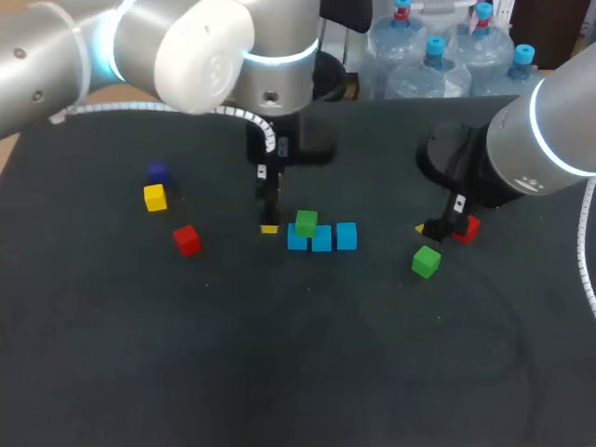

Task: Place the blue cubes, place green cubes on the blue cubes, place the yellow cubes on the green cubes, then place the red cubes on the yellow cubes, and place purple cube on the red cubes.

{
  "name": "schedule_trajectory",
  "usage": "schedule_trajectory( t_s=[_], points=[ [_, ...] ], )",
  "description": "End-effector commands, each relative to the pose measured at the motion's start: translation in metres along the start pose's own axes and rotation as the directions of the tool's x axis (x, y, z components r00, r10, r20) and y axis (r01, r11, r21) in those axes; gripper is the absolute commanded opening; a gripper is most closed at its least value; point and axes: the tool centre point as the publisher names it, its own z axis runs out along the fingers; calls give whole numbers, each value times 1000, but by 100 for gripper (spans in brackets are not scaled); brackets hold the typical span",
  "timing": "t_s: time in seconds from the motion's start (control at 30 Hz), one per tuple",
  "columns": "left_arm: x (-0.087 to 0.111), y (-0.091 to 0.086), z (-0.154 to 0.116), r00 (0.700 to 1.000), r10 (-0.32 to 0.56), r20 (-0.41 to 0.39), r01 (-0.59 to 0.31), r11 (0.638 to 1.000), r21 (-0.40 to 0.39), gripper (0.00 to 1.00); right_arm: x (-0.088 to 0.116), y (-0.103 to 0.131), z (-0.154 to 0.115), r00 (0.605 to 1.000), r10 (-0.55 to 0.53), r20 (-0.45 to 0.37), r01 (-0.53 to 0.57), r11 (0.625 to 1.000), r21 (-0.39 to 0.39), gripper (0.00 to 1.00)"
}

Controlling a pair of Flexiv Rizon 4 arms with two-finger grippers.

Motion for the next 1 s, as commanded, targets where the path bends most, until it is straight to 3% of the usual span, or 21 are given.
schedule_trajectory(
  t_s=[0.03, 0.7, 0.9, 1.0],
  points=[
    [16, -16, -7, 1000, 8, -1, -8, 999, -31, 100, 1, 2, 0, 1000, 2, 4, -2, 1000, 11, 100],
    [79, -54, -21, 1000, -17, -27, 14, 996, -93, 100, 1, 2, 0, 1000, 2, 4, -2, 1000, 11, 100],
    [95, -64, -29, 998, -71, 1, 70, 990, -126, 100, 1, 2, 0, 1000, 2, 4, -2, 1000, 11, 100],
    [102, -64, -33, 989, -144, 41, 148, 975, -164, 100, 1, 2, 0, 1000, 2, 4, -2, 1000, 11, 100]
  ],
)
